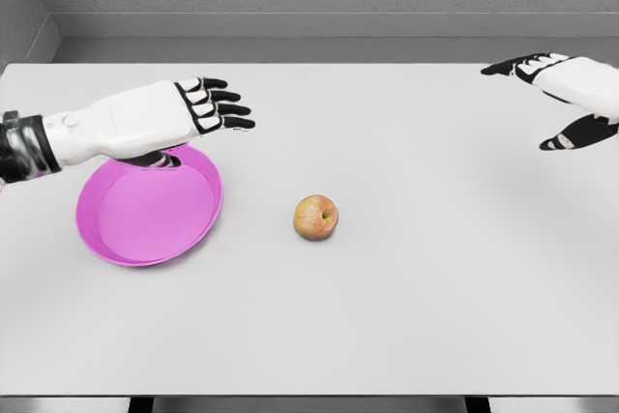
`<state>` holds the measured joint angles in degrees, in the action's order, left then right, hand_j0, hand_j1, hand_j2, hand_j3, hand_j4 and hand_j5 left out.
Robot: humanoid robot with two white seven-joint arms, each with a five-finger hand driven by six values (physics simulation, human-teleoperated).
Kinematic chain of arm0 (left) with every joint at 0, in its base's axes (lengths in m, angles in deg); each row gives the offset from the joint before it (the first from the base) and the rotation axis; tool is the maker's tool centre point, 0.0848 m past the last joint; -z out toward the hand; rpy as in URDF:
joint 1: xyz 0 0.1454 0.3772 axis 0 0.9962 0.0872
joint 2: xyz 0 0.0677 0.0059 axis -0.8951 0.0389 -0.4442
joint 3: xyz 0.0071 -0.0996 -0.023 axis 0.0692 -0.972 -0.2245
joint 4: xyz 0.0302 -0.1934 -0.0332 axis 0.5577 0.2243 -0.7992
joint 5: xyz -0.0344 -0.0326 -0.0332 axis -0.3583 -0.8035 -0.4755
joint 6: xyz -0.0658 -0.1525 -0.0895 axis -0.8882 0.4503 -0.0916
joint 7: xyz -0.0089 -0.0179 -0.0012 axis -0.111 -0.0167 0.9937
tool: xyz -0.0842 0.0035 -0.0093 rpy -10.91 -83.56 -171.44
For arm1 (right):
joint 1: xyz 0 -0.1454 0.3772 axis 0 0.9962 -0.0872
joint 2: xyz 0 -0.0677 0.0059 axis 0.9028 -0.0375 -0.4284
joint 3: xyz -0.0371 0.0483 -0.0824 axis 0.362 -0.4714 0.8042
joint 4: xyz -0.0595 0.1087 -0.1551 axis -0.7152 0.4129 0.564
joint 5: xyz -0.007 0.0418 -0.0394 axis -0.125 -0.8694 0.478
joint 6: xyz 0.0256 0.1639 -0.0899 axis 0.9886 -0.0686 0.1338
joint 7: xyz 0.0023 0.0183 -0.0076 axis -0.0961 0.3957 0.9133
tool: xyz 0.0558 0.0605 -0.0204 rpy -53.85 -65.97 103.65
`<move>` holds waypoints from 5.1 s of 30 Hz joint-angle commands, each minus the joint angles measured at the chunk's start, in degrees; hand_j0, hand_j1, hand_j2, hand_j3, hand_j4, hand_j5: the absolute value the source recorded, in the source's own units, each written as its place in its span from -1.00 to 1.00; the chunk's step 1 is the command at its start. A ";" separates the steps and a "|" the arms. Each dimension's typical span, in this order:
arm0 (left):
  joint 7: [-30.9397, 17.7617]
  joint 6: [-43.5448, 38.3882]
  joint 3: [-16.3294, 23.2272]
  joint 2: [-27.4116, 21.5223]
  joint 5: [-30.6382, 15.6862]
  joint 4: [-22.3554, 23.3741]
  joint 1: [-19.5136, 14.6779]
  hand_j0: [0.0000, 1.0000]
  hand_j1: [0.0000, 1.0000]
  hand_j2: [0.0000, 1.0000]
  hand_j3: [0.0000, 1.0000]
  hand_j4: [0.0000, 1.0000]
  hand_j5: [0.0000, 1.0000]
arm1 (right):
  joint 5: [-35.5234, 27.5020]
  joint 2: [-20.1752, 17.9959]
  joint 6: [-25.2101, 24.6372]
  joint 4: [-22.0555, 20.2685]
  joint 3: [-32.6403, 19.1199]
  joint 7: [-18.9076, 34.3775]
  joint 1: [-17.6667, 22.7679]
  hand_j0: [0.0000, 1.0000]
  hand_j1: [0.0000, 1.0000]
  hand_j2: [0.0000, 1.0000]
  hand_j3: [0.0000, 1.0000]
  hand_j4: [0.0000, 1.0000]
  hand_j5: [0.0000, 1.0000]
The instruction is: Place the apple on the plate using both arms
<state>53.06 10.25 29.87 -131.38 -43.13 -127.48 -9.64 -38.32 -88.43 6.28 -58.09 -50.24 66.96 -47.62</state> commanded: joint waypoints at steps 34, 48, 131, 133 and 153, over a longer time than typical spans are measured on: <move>-15.19 -0.04 25.00 15.42 8.16 4.40 -16.79 1.00 1.00 1.00 1.00 1.00 1.00 | -0.01 -0.57 0.29 -0.96 2.07 -0.03 1.58 1.00 1.00 1.00 1.00 1.00 1.00; -15.28 -0.04 25.45 18.85 10.18 5.90 -16.70 1.00 1.00 1.00 1.00 1.00 1.00 | 0.08 -0.66 0.46 -0.87 1.63 -0.03 1.23 1.00 1.00 1.00 1.00 1.00 1.00; -16.16 -0.04 13.23 -3.83 2.18 4.84 -8.79 -0.22 -0.22 -0.22 -0.22 -0.22 -0.22 | 0.16 -0.40 -0.06 -0.96 -1.18 -0.03 2.29 1.00 1.00 1.00 1.00 1.00 1.00; -16.16 -0.04 13.23 -4.00 2.18 5.02 -8.79 -0.21 -0.21 -0.21 -0.21 -0.21 -0.21 | 0.16 -0.40 -0.06 -0.96 -1.18 -0.03 2.20 1.00 1.00 1.00 1.00 1.00 1.00; -15.99 -0.04 10.50 -5.23 -14.60 10.91 -8.44 1.00 1.00 1.00 1.00 1.00 1.00 | 0.16 -0.40 -0.06 -1.05 -1.18 -0.03 2.29 1.00 1.00 1.00 1.00 1.00 1.00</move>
<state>37.02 10.32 40.82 -136.42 -53.34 -118.22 -18.08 -38.00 -88.78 6.28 -59.08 -51.42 66.96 -45.33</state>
